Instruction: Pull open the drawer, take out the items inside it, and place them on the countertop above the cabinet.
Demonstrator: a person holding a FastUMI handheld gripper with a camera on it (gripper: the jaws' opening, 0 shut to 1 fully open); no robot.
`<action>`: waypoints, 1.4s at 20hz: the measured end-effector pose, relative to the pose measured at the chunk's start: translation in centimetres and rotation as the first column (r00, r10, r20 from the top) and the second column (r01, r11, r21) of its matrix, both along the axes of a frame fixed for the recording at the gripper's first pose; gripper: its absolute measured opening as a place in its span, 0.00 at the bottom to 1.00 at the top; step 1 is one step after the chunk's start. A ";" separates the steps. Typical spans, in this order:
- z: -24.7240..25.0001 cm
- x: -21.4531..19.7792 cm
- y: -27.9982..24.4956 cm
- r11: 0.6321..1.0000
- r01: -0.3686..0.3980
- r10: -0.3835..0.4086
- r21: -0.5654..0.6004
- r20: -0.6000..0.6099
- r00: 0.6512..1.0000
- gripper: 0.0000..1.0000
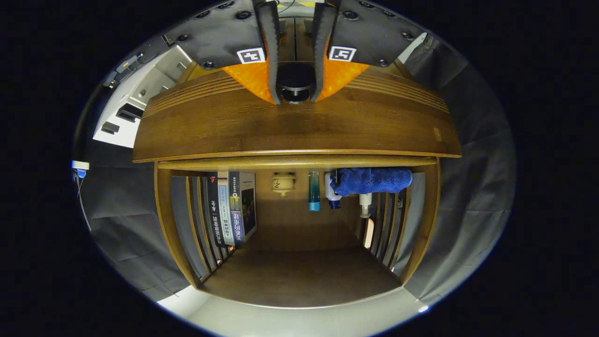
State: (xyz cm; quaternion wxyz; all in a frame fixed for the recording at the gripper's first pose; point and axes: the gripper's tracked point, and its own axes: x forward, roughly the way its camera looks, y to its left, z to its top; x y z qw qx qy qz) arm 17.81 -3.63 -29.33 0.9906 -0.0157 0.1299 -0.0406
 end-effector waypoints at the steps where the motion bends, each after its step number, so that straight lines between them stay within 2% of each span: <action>1: 0.1 -0.5 0.2 1.000 0.001 -0.001 0.008 0.000 1.000 0.36; 13: 1.6 -8.0 1.0 1.000 -0.025 0.025 0.013 -0.026 0.999 0.35; 28: 1.5 -13.2 1.9 0.998 -0.024 0.029 0.053 -0.089 0.996 0.36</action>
